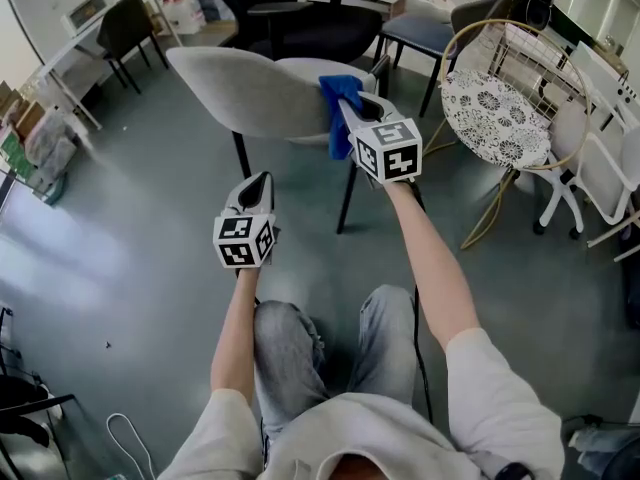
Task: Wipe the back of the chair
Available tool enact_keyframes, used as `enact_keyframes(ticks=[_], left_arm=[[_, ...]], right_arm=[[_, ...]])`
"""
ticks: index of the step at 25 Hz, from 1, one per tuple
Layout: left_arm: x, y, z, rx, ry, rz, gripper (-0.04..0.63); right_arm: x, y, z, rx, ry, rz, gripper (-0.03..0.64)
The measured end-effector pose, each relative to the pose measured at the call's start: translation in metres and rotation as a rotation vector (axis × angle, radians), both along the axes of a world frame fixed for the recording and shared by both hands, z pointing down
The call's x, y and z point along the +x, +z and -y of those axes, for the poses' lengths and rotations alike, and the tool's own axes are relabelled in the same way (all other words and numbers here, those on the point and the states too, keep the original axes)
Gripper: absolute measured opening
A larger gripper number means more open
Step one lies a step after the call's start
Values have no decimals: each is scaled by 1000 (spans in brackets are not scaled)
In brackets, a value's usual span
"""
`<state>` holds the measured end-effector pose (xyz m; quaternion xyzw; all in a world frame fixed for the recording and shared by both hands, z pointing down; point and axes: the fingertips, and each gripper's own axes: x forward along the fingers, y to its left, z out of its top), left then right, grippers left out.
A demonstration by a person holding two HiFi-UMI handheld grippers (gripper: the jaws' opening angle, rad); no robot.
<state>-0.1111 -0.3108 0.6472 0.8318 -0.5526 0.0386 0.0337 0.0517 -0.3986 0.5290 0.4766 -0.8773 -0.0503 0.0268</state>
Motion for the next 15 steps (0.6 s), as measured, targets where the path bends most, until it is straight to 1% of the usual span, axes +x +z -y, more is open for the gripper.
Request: enact_keyframes(ticks=[5, 15], left_arm=[[-6, 2, 2, -5, 0, -5, 5], [-7, 7, 3, -16, 8, -5, 5]], right_arm=[[-1, 12, 4, -15, 2, 21, 43], [0, 66, 5, -98, 13, -7, 43]])
